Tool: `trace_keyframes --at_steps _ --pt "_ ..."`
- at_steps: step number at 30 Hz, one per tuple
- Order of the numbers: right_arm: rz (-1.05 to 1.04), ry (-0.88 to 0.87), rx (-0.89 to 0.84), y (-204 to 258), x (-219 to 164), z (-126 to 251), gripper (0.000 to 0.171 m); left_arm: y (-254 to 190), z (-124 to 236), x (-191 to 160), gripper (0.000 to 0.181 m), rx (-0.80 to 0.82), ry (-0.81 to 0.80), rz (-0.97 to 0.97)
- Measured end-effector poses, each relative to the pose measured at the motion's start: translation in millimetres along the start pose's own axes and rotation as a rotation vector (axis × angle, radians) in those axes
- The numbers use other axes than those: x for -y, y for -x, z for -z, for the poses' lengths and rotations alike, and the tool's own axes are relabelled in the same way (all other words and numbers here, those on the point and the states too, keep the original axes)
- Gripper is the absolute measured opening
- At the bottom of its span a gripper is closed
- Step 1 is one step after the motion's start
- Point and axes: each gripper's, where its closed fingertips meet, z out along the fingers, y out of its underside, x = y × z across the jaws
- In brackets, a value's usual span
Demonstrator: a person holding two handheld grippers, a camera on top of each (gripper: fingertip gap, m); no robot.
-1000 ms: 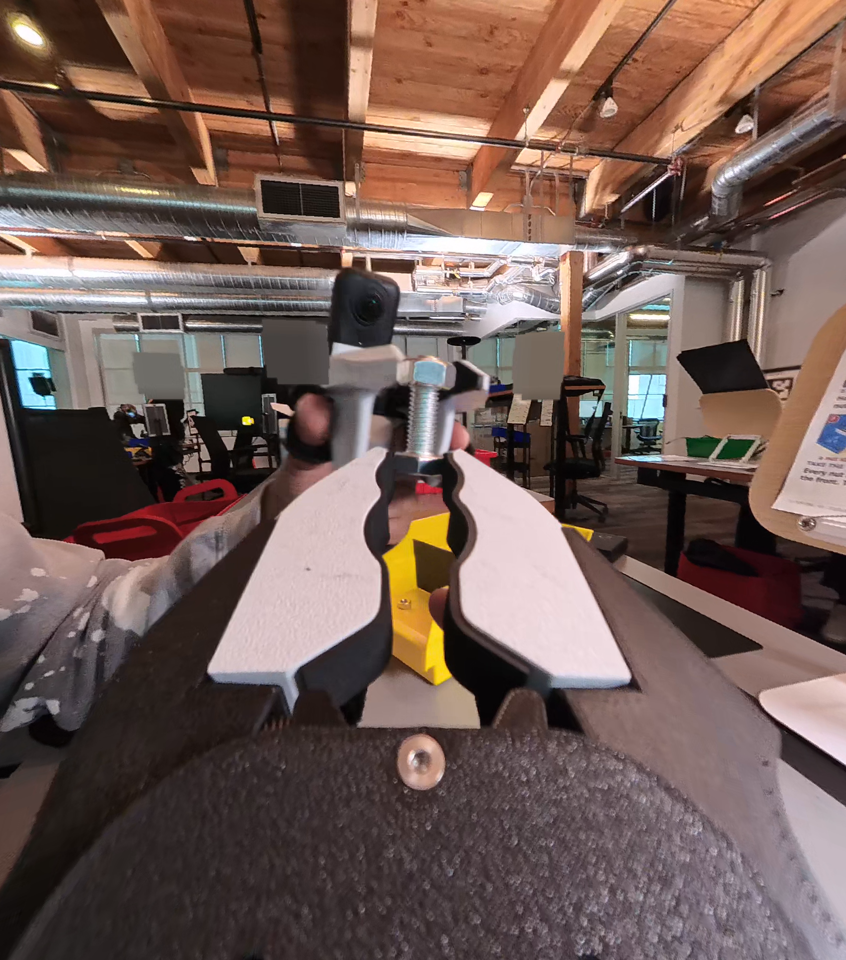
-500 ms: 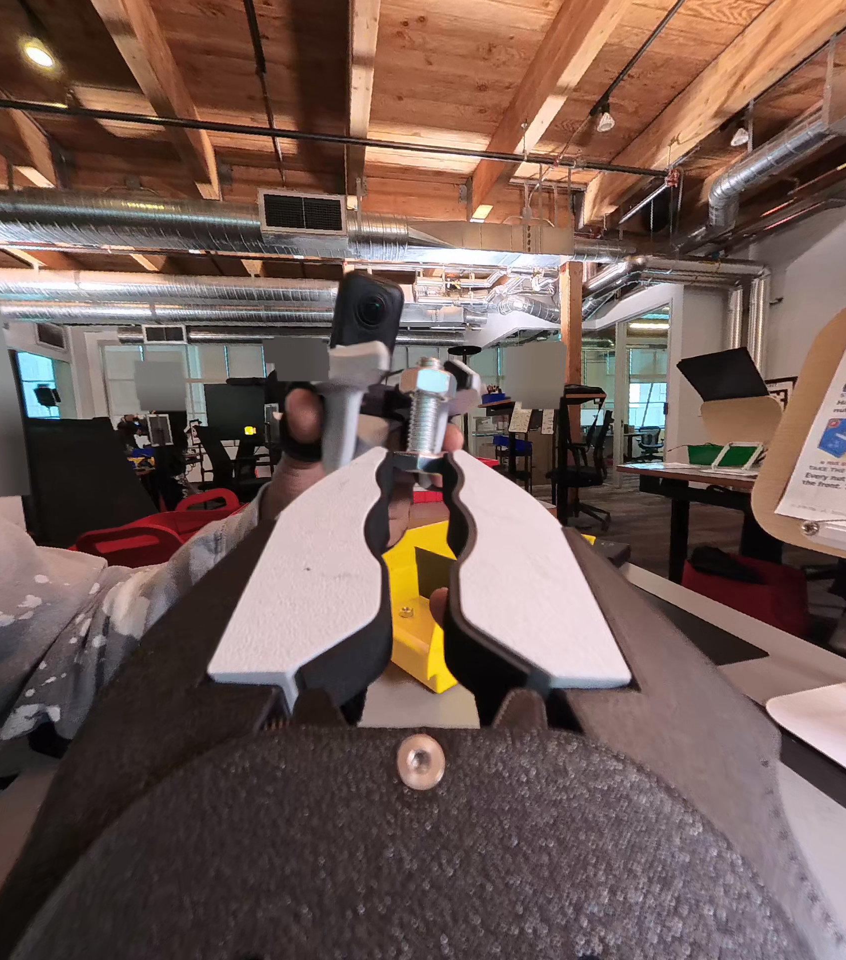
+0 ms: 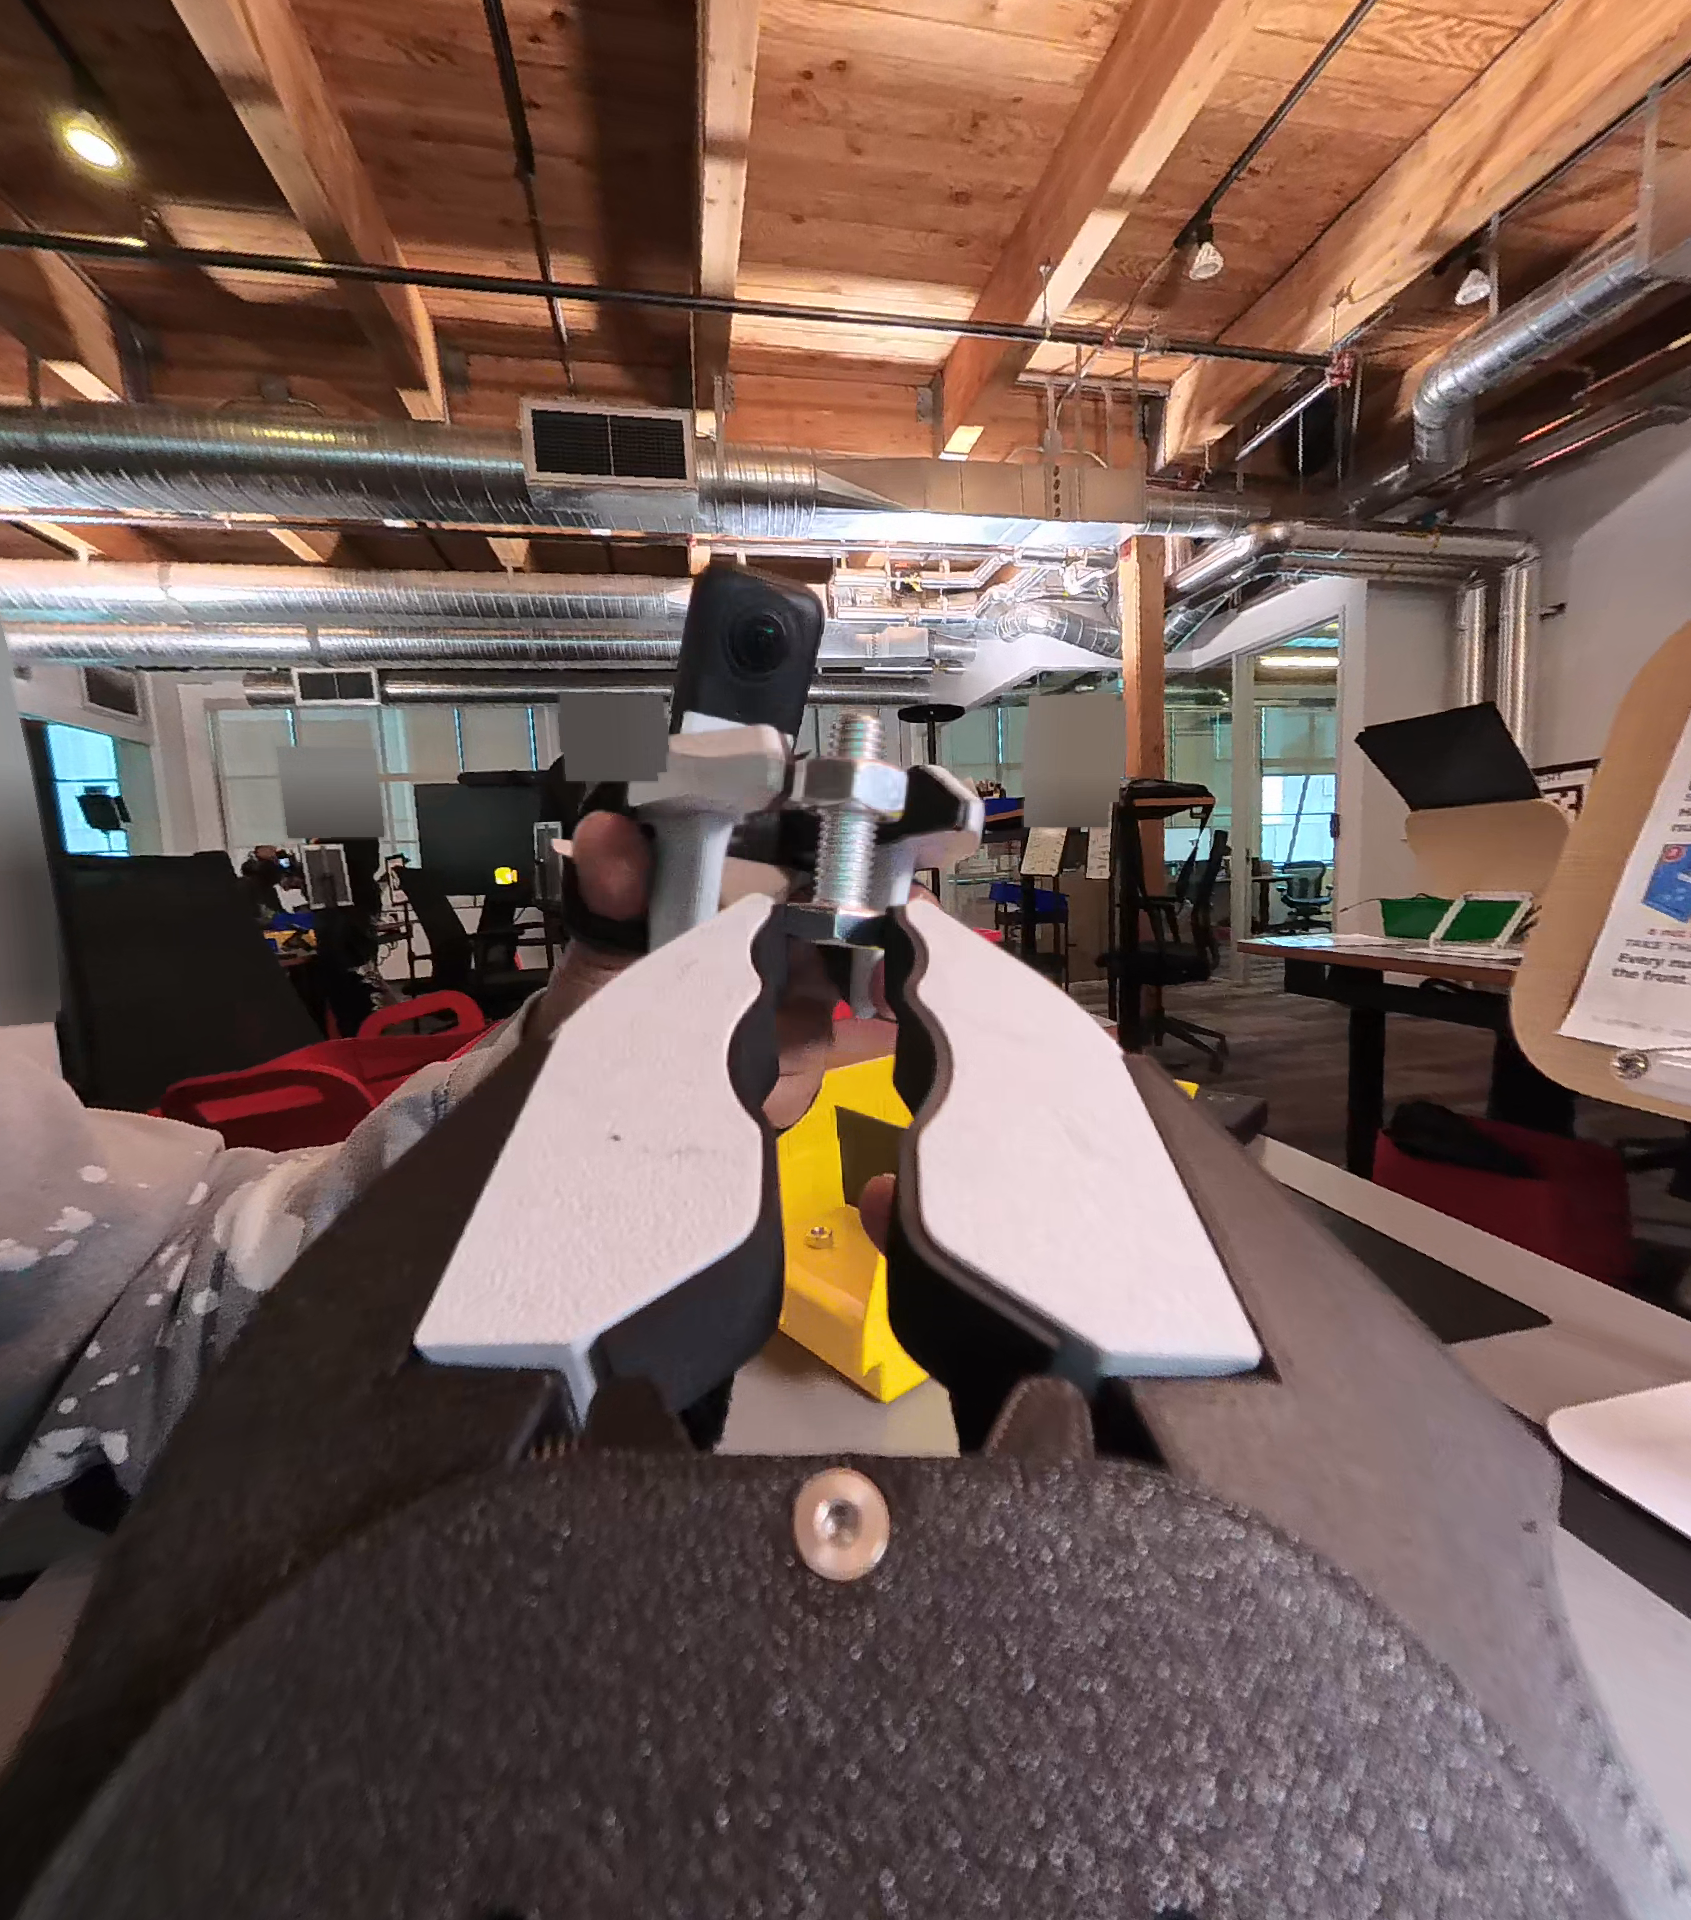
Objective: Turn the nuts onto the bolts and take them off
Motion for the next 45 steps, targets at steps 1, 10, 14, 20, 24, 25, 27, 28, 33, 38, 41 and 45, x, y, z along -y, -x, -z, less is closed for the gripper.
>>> trace_keyframes --at_steps 1,10,14,20,24,25,27,28,33,38,41,45 --pt "0.002 0.003 0.004 2 -1 -1 0.018 0 -1 -1 0.033 0.004 0.007 -0.006" --pt "-0.006 -0.006 0.008 0 1 1 0.018 8 7 2 0.03 0.042 0.006 -0.004" --pt "0.002 0.006 0.005 1 -1 0 0.018 -3 -1 -5 0.037 -0.008 0.047 -0.009" --pt "0.004 -0.004 0.041 7 4 -1 0.018 17 7 -6 0.018 0.066 0.054 0.022" --pt "0.001 0.005 0.023 4 1 0 0.018 4 5 -3 0.031 -0.001 0.042 0.016" --pt "0.002 0.01 0.015 2 0 0 0.018 -1 4 -3 0.034 -0.024 0.043 0.02" --pt "0.006 0.017 0.011 2 -2 -1 0.018 -5 0 -7 0.035 -0.038 0.063 0.014" --pt "0.007 0.016 0.015 3 -2 -1 0.018 -2 -1 -10 0.033 -0.023 0.079 0.006" --pt "0.008 0.005 0.026 5 4 -1 0.018 18 7 -9 0.013 0.059 0.066 0.033" --pt "-0.002 0.018 0.005 0 -1 0 0.018 3 4 -7 0.03 -0.012 0.06 0.028" --pt "0.001 0.026 0.004 1 -3 -1 0.018 -2 0 -9 0.034 -0.03 0.076 0.018" --pt "-0.004 0.013 0.022 5 1 -1 0.018 19 6 -11 0.009 0.087 0.082 0.014"
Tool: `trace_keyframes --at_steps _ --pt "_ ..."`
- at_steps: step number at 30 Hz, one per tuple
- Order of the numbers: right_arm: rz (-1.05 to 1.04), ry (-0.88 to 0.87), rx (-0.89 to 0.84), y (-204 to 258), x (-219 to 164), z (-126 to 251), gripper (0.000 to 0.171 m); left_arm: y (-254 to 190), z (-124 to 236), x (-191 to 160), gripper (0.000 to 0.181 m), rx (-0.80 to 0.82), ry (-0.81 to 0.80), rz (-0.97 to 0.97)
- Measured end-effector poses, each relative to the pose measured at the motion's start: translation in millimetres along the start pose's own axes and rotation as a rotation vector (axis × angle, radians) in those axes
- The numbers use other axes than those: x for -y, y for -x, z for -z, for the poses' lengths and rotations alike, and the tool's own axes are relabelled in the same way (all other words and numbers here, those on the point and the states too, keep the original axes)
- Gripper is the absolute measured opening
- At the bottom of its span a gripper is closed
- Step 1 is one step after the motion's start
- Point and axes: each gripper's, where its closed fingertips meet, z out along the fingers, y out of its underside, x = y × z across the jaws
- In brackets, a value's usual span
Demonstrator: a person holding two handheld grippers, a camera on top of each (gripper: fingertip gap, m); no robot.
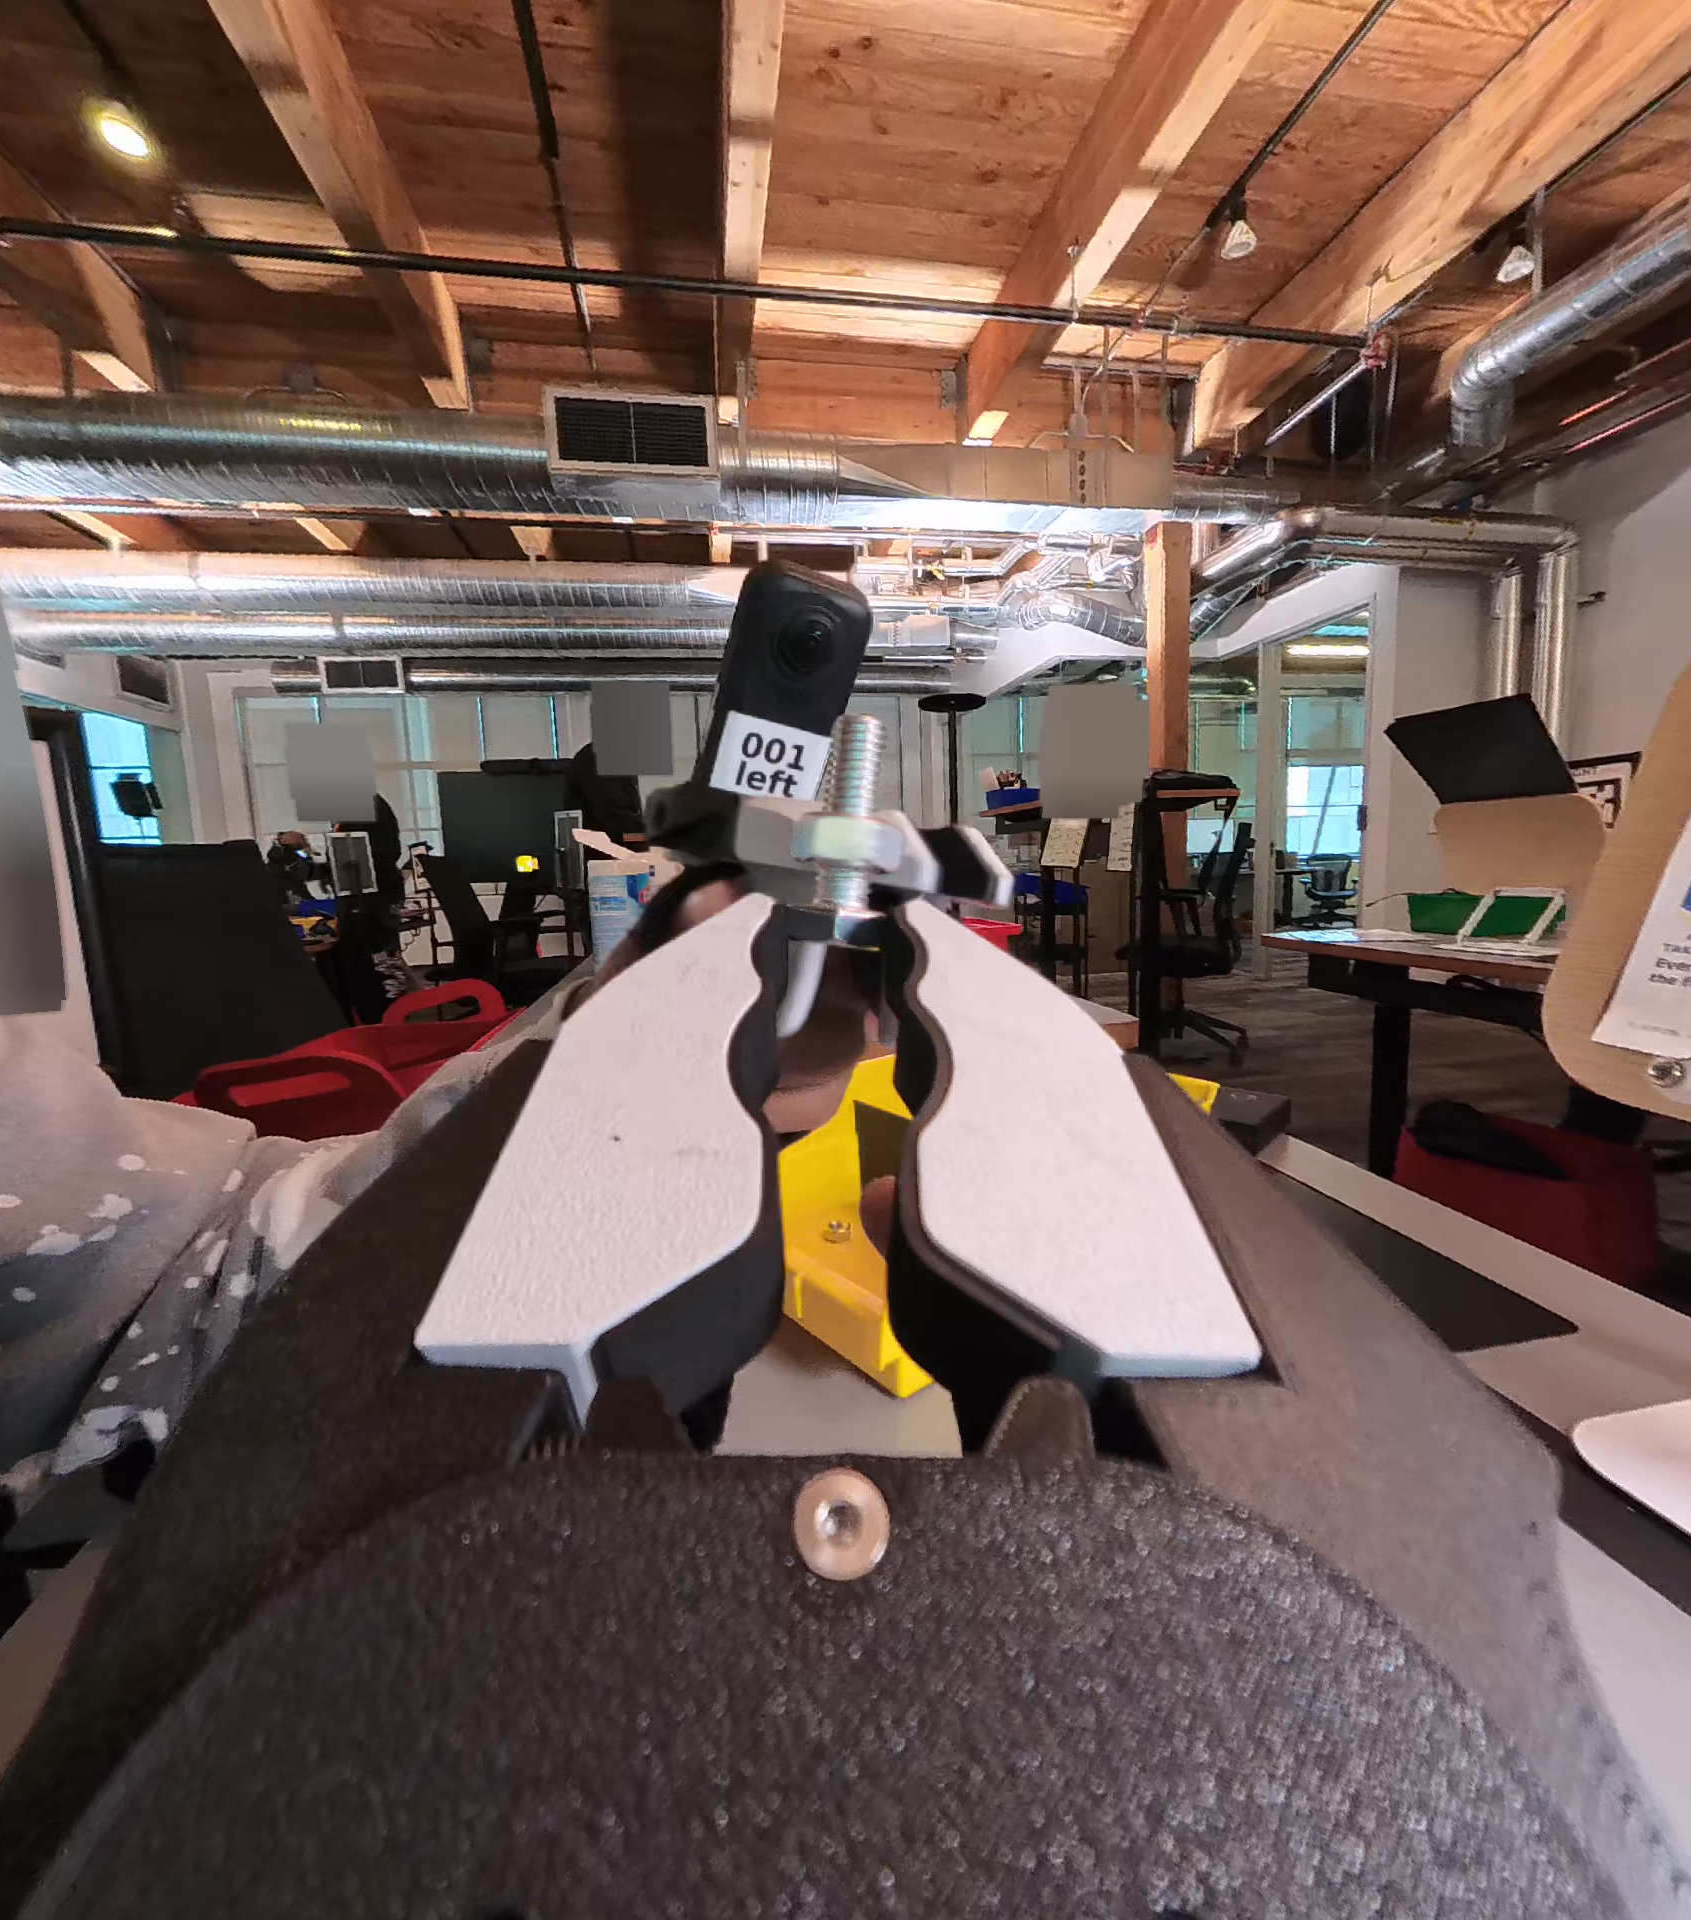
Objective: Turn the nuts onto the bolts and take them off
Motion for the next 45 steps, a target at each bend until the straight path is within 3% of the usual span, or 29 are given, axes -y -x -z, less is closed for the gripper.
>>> trace_keyframes --at_steps 9,11,12,14,22,25,26,31,37,39,41,45 --pt "0.002 0.015 -0.017 -3 -4 -1 0.018 -22 -3 1 0.035 -0.115 0.004 -0.009" --pt "0.002 0.012 -0.018 -2 -3 -1 0.018 -19 -4 -1 0.028 -0.088 0.013 -0.023" --pt "0.001 0.005 -0.018 -3 -2 0 0.018 -13 -3 -1 0.012 -0.053 0.015 -0.01" --pt "-0.005 0.002 -0.002 -1 1 0 0.018 -4 1 0 0.007 -0.011 0.007 -0.019" --pt "0.002 0.017 -0.018 -3 -3 0 0.018 -25 0 1 0.035 -0.119 0.016 -0.019" --pt "0.003 0.014 -0.02 -2 -2 -1 0.018 -20 -3 -2 0.025 -0.08 0.032 -0.034" --pt "0.005 0.005 -0.013 -2 -1 0 0.018 -12 -1 -1 0.012 -0.03 0.035 -0.026" --pt "0.009 0.01 -0.007 -1 0 0 0.018 -7 2 0 0.019 -0.01 0.029 -0.037" --pt "0.012 0.023 -0.016 -2 -4 -1 0.018 -27 -3 -4 0.036 -0.115 0.052 -0.043" --pt "0.011 0.021 -0.014 0 -3 -2 0.018 -22 -5 -6 0.029 -0.086 0.053 -0.052" --pt "0.004 0.004 -0.003 -1 0 1 0.018 -10 -2 -3 0.01 -0.026 0.042 -0.037" --pt "0.014 0.013 -0.008 -2 1 2 0.018 -4 6 2 0.014 -0.006 0.018 -0.033"
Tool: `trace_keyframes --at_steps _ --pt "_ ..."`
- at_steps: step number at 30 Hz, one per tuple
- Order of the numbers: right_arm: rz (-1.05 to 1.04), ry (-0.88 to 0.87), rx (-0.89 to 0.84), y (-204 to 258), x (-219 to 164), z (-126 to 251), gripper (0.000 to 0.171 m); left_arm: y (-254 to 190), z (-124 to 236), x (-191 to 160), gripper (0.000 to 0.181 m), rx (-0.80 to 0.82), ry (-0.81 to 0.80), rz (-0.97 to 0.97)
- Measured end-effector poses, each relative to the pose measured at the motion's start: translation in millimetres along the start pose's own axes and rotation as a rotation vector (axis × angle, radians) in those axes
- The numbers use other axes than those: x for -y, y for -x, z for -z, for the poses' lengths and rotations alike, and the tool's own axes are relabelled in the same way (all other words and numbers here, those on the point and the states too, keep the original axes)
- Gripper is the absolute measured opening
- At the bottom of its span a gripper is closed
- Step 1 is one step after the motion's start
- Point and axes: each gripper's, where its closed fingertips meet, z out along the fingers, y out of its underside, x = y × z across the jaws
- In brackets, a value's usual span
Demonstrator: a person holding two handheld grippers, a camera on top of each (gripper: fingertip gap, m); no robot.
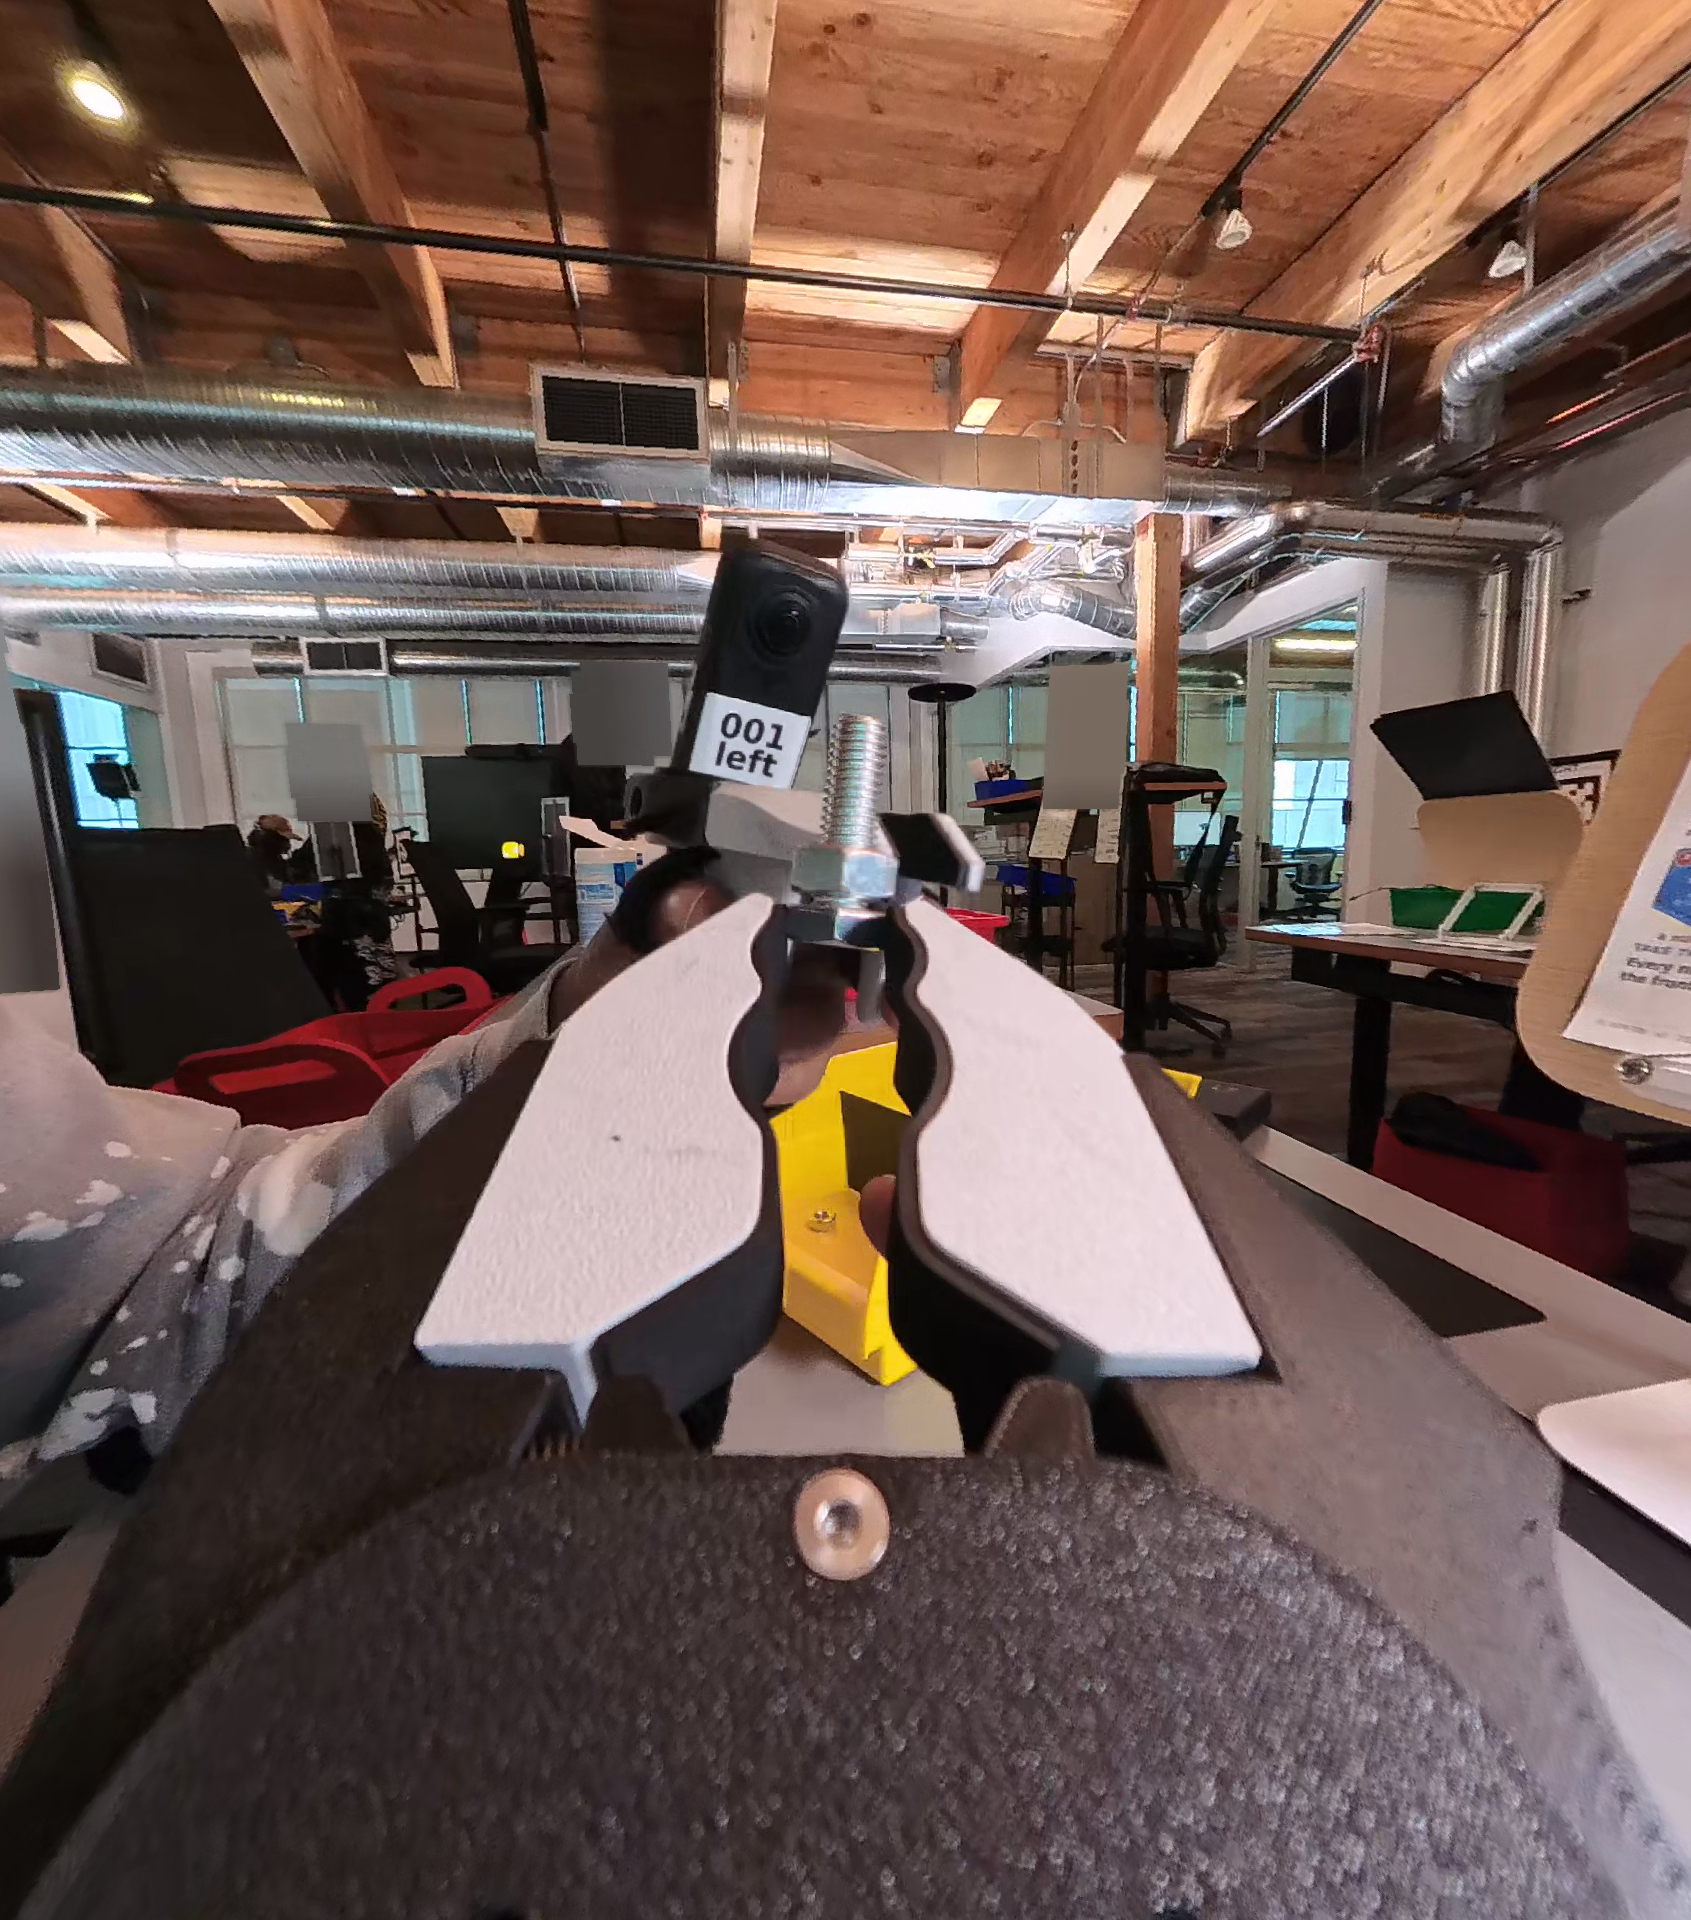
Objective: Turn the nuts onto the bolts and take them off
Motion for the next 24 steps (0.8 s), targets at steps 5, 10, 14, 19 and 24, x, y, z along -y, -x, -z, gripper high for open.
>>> trace_keyframes --at_steps 5,10,14,19,24 --pt "0.016 0.026 -0.101 -22 1 8 0.018 5 4 5 0.014 0.034 -0.03 -0.011" --pt "0.172 0.311 -0.537 -112 9 60 0.018 30 22 18 0.001 0.172 -0.113 -0.081" --pt "0.1 0.653 -0.864 -199 -4 132 0.018 43 38 29 0.0 0.232 -0.167 -0.092" --pt "-0.027 1.141 -1.107 -280 -57 223 0.018 55 54 36 0.002 0.311 -0.198 -0.104" --pt "-0.174 1.303 -1.118 -311 -105 258 0.018 63 72 42 0.009 0.371 -0.197 -0.134"
